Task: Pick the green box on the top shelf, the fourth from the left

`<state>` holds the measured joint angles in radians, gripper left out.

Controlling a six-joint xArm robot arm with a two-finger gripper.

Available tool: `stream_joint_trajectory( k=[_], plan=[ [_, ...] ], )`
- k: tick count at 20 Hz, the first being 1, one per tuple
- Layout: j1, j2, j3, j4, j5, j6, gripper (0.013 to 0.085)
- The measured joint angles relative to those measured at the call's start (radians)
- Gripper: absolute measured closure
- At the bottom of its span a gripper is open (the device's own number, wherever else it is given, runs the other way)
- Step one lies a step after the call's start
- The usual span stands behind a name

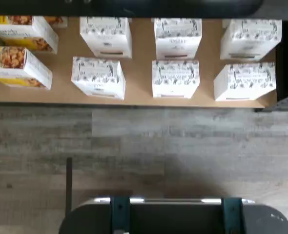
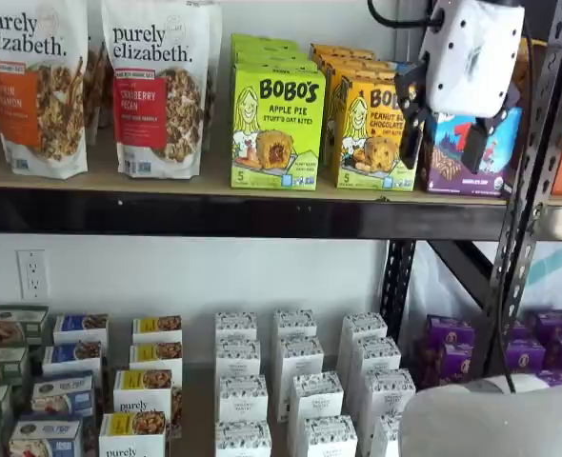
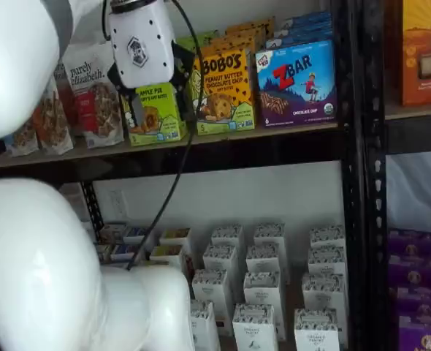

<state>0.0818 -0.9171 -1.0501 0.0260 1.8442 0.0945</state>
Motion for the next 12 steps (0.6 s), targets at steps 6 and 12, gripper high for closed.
stream_joint_trajectory(
  k=[6,12],
  plan=[
    [0.056,0.006,0.017,-0.029,-0.07,0.049,0.013],
    [0.045,0.006,0.032,0.015,-0.147,0.045,0.013]
  ],
)
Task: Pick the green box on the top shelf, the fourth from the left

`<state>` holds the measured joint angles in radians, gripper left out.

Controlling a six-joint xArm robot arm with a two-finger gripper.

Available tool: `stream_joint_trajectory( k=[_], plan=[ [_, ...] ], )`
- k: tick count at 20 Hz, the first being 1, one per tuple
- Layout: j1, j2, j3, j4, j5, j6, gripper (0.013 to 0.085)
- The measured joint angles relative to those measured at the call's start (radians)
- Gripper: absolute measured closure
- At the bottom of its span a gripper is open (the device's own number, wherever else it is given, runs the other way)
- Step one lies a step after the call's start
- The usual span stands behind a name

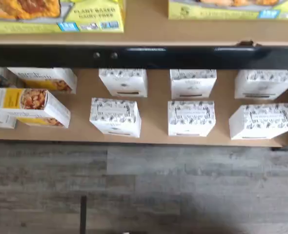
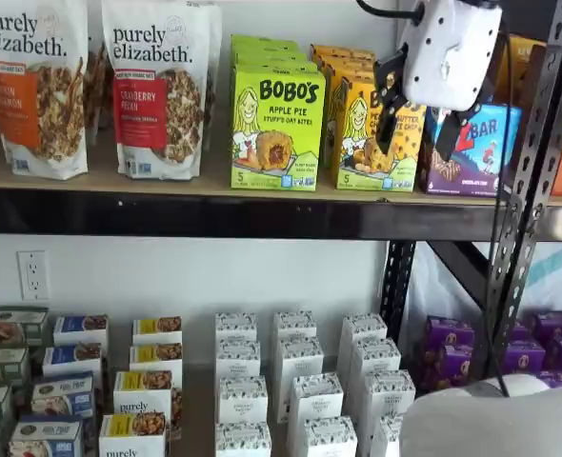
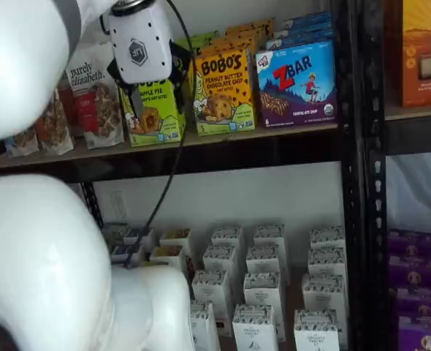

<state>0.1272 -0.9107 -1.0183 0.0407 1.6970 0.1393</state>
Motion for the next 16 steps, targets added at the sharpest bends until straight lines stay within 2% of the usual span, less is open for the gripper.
stream_joint_trajectory(
  k=[7,10,16],
  plan=[
    [0.026,0.041,-0.02,-0.007,-0.033,0.023,0.013],
    [0.032,0.055,-0.024,0.004,-0.054,0.029,0.013],
    [0.079,0.094,-0.038,-0.021,-0.073,0.071,0.013]
  ],
)
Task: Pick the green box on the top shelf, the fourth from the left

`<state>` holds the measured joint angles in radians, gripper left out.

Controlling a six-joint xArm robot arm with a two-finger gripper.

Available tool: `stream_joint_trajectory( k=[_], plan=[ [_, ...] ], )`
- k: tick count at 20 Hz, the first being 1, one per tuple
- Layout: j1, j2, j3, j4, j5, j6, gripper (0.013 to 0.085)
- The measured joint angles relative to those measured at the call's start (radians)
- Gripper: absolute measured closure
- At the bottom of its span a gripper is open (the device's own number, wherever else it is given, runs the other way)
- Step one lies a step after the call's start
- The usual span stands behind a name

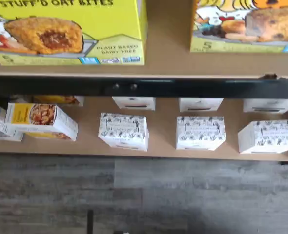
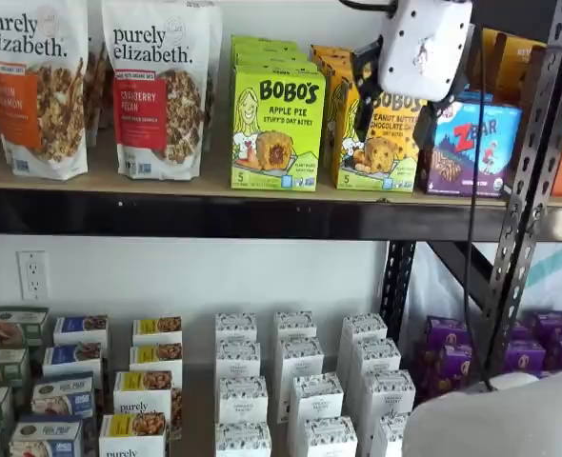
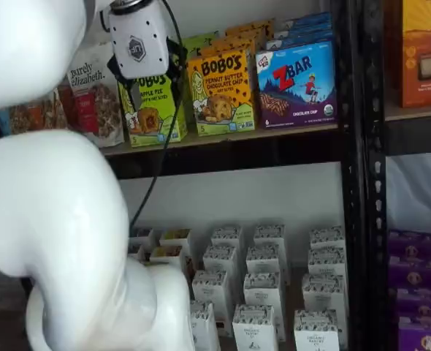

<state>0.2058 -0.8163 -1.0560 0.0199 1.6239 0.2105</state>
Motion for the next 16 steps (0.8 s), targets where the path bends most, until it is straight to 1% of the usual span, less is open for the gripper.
stream_joint_trajectory(
  k=[5,11,14,16],
  plan=[
    [0.058,0.039,-0.023,-0.05,-0.018,0.054,0.013],
    [0.087,0.082,-0.047,-0.055,-0.043,0.083,0.013],
    [0.106,0.11,-0.065,-0.067,-0.051,0.101,0.013],
    [0.109,0.128,-0.075,-0.06,-0.059,0.105,0.013]
  ],
)
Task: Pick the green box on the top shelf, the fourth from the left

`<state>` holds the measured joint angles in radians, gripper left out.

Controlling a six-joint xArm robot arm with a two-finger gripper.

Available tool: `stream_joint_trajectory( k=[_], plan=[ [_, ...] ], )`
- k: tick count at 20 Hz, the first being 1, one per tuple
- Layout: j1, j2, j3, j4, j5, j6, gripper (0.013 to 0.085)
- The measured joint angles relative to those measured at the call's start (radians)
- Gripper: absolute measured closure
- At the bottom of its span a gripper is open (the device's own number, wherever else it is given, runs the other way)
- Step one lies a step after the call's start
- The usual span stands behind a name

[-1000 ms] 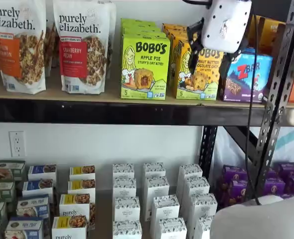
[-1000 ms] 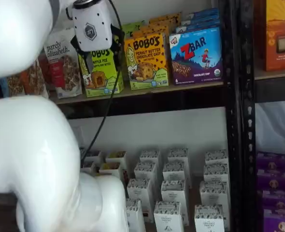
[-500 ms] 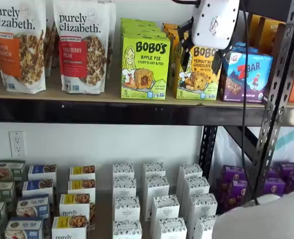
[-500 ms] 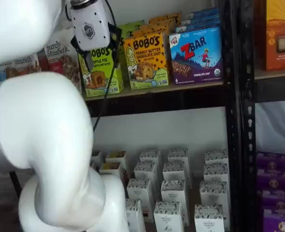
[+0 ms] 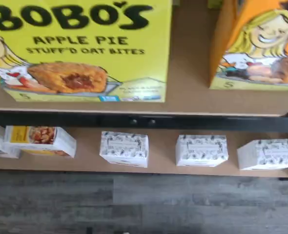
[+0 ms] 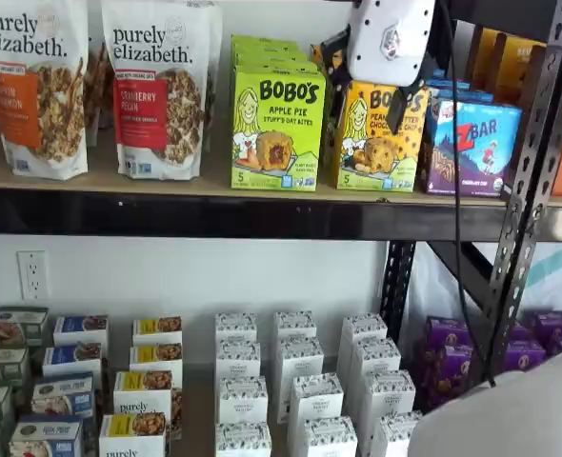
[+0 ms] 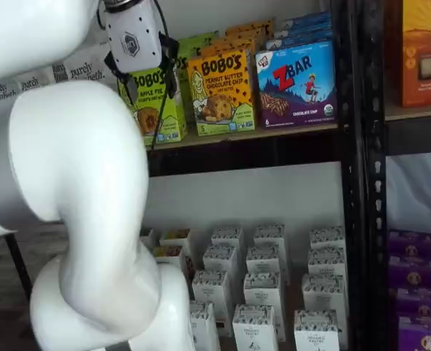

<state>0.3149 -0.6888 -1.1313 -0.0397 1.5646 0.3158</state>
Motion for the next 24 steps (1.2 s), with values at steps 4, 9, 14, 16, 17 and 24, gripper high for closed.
stream_joint_trajectory(
  k=[4,9,14,16,17,24],
  plan=[
    [0.009,0.032,-0.017,-0.006,-0.031,0.01,0.013],
    [0.011,0.084,-0.051,-0.021,-0.068,0.012,0.013],
    [0.016,0.132,-0.088,-0.03,-0.095,0.018,0.013],
    [0.019,0.151,-0.104,-0.03,-0.1,0.021,0.013],
    [0.02,0.159,-0.111,-0.028,-0.101,0.023,0.013],
    [0.031,0.21,-0.156,-0.022,-0.102,0.033,0.013]
  ],
)
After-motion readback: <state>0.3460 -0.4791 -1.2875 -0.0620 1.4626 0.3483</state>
